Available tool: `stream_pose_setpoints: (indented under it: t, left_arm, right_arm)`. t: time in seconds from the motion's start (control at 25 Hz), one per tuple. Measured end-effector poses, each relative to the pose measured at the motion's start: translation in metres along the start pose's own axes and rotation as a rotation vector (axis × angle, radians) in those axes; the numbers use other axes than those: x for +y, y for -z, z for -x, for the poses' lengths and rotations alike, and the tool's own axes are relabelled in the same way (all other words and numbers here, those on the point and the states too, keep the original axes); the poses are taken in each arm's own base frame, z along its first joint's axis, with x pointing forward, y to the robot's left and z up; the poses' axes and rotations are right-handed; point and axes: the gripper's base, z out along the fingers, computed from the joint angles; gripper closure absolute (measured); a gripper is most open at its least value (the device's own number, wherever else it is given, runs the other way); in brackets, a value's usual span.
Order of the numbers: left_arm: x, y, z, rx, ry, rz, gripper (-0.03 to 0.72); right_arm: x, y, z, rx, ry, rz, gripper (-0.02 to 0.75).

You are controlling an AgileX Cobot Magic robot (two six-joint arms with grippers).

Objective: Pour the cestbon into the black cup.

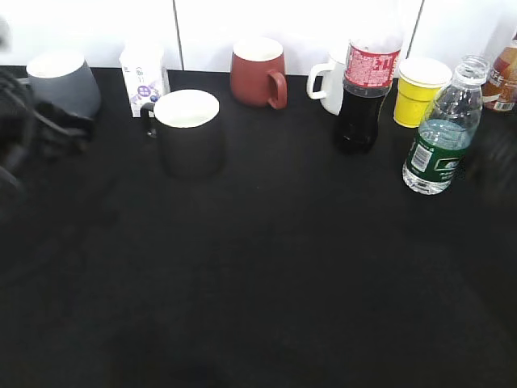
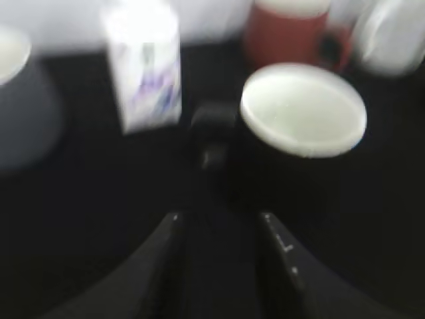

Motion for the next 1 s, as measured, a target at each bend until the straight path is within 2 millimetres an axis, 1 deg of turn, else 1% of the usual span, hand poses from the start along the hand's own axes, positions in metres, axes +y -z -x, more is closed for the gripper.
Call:
stream_pose_setpoints:
  t: [0.04, 0.08, 0.16, 0.2, 0.24, 0.28, 0.32, 0.4, 0.48, 0.52, 0.56, 0.6, 0.64, 0.68, 0.8, 0.92, 1.0]
  left_arm:
    - [-0.005, 0.019, 0.003, 0.019, 0.028, -0.005, 0.407]
    - [-0.01, 0.038, 0.002, 0.039, 0.046, -0.015, 0.407]
    - [-0.012, 0.082, -0.002, 0.056, 0.05, -0.029, 0.407]
    - [-0.009, 0.108, -0.006, 0.049, 0.055, -0.024, 0.407]
    - [-0.005, 0.129, -0.011, 0.042, 0.054, -0.015, 0.407]
    - [-0.001, 0.146, -0.018, 0.054, 0.033, -0.004, 0.407]
    - [0.003, 0.16, -0.025, 0.069, 0.015, 0.004, 0.407]
    - [0.009, 0.185, -0.042, 0.057, -0.012, 0.008, 0.407]
    - [0.015, 0.204, -0.065, 0.023, -0.011, 0.006, 0.407]
    - [0.018, 0.211, -0.074, -0.014, -0.006, 0.0, 0.407]
    - [0.019, 0.217, -0.082, -0.049, -0.004, -0.011, 0.407]
    - [0.02, 0.219, -0.09, -0.045, -0.026, -0.025, 0.407]
    - [0.019, 0.218, -0.097, -0.031, -0.061, -0.042, 0.407]
    - [0.018, 0.218, -0.101, -0.02, -0.087, -0.061, 0.407]
    - [0.017, 0.218, -0.101, -0.019, -0.108, -0.072, 0.407]
    - [0.016, 0.218, -0.101, -0.019, -0.108, -0.075, 0.407]
    - [0.016, 0.218, -0.101, -0.019, -0.108, -0.075, 0.407]
  right_arm:
    - [0.001, 0.015, 0.012, 0.01, 0.0, -0.001, 0.142]
    - [0.001, 0.033, 0.02, 0.0, -0.005, 0.001, 0.142]
    - [0.003, 0.069, 0.022, -0.017, -0.057, 0.023, 0.142]
    - [0.004, 0.089, 0.02, -0.024, -0.064, 0.033, 0.142]
    - [0.004, 0.108, 0.014, -0.007, -0.065, 0.04, 0.142]
    - [0.005, 0.133, 0.007, -0.021, -0.066, 0.052, 0.142]
    - [0.005, 0.153, -0.004, -0.005, -0.062, 0.059, 0.142]
    - [0.004, 0.194, -0.027, -0.044, -0.049, 0.068, 0.142]
    - [-0.001, 0.225, -0.049, -0.115, -0.014, 0.034, 0.142]
    - [-0.004, 0.232, -0.061, -0.147, 0.001, 0.011, 0.142]
    - [-0.005, 0.23, -0.075, -0.145, 0.004, 0.004, 0.142]
    - [-0.006, 0.224, -0.087, -0.13, 0.004, 0.001, 0.142]
    - [-0.007, 0.222, -0.092, -0.121, 0.005, -0.005, 0.142]
    - [-0.008, 0.222, -0.093, -0.125, 0.005, -0.013, 0.142]
    - [-0.008, 0.222, -0.093, -0.126, 0.004, -0.02, 0.148]
    - [-0.008, 0.222, -0.093, -0.126, 0.003, -0.021, 0.211]
    - [-0.008, 0.222, -0.093, -0.126, 0.003, -0.021, 0.232]
